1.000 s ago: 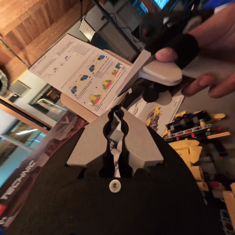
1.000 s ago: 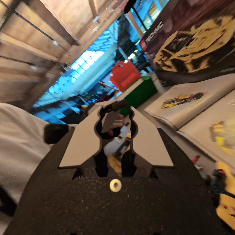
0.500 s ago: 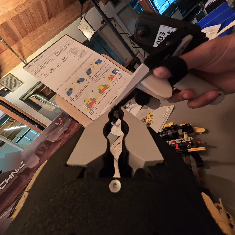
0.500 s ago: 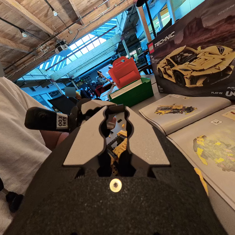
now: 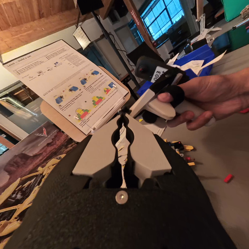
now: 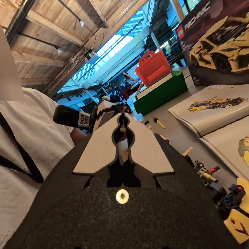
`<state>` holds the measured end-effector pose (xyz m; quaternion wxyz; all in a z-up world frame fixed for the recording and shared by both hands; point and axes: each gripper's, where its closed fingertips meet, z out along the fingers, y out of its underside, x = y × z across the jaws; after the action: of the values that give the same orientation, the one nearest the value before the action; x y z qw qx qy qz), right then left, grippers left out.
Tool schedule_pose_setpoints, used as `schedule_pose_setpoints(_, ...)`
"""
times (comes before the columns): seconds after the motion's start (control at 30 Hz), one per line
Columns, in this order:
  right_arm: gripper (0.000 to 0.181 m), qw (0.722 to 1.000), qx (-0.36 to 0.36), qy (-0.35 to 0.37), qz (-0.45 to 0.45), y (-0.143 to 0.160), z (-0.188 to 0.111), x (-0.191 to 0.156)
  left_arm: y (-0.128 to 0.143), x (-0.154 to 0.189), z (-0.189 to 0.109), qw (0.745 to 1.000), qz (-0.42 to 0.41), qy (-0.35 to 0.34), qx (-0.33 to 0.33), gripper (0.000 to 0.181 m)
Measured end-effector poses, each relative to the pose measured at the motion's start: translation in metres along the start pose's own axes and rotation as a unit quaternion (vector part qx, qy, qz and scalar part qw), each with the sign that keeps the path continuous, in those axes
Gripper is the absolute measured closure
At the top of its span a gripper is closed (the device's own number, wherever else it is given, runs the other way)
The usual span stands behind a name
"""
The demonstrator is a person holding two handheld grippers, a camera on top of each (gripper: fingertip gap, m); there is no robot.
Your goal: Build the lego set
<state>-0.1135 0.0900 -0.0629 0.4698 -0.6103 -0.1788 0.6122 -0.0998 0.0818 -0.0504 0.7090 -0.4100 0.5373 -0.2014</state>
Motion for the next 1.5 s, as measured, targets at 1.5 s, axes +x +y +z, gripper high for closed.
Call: schedule_pose_setpoints(1.5, 0.158, 0.879, -0.253, 0.398, -0.067, 0.022, -0.068, 0.17, 0.103, -0.052, -0.028, 0.985, -0.063, -0.041, -0.157, 0.171)
